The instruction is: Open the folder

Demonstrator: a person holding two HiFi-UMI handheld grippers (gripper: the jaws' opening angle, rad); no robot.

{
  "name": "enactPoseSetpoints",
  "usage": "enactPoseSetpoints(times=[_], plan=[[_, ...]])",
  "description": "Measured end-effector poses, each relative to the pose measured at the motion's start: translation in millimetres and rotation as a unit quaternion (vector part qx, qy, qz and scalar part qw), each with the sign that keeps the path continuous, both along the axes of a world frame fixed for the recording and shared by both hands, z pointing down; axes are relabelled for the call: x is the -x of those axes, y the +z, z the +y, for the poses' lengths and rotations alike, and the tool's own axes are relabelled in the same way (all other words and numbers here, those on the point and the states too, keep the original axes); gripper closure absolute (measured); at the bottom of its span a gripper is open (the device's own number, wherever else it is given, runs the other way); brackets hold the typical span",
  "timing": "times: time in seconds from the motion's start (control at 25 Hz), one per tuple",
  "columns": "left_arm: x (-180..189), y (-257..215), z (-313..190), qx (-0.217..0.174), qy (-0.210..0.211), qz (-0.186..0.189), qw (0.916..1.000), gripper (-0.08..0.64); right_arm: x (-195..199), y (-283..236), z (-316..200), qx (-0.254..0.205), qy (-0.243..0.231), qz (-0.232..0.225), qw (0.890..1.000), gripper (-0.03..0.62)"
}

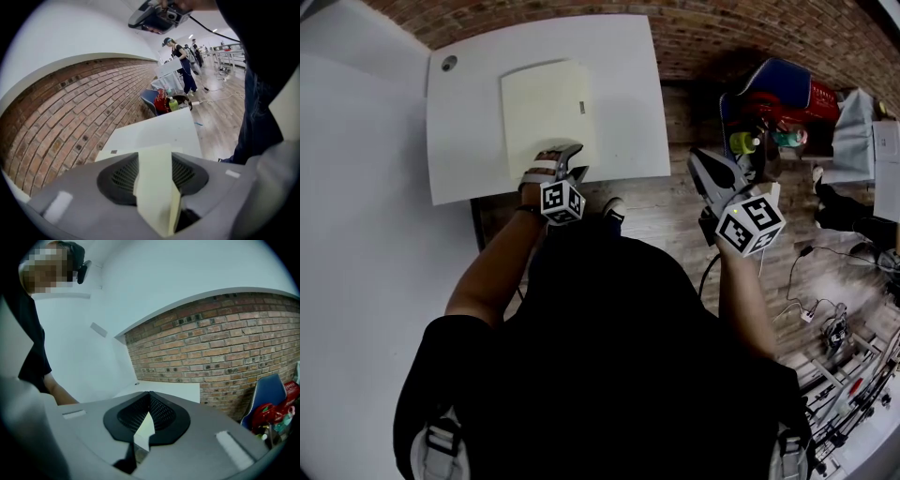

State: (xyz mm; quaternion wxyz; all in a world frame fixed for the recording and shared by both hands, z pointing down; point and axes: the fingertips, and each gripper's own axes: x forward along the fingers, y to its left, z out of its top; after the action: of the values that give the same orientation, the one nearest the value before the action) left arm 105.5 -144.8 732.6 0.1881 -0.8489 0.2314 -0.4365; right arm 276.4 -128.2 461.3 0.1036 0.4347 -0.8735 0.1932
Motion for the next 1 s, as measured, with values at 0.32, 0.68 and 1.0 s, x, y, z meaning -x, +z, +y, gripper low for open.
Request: enactPoseSetpoints(times=[0.32, 0.68, 1.0], plan=[[4, -28, -3, -0.008, -0.014, 0.038, 0.9991, 0.445, 7, 2, -8, 0.001, -0.021, -0.001, 1.0, 0.589], [24, -60, -1, -0.021, -0.045, 0.093, 0.9944, 0.509, 30, 1, -13, -0.002, -0.046, -0.002, 0.999, 0.589], [43, -95, -7, -0.031, -0.081, 0.131, 0.9875, 0.53, 52, 2, -18, -0.002, -0.069, -0.002, 0.998, 0.589]])
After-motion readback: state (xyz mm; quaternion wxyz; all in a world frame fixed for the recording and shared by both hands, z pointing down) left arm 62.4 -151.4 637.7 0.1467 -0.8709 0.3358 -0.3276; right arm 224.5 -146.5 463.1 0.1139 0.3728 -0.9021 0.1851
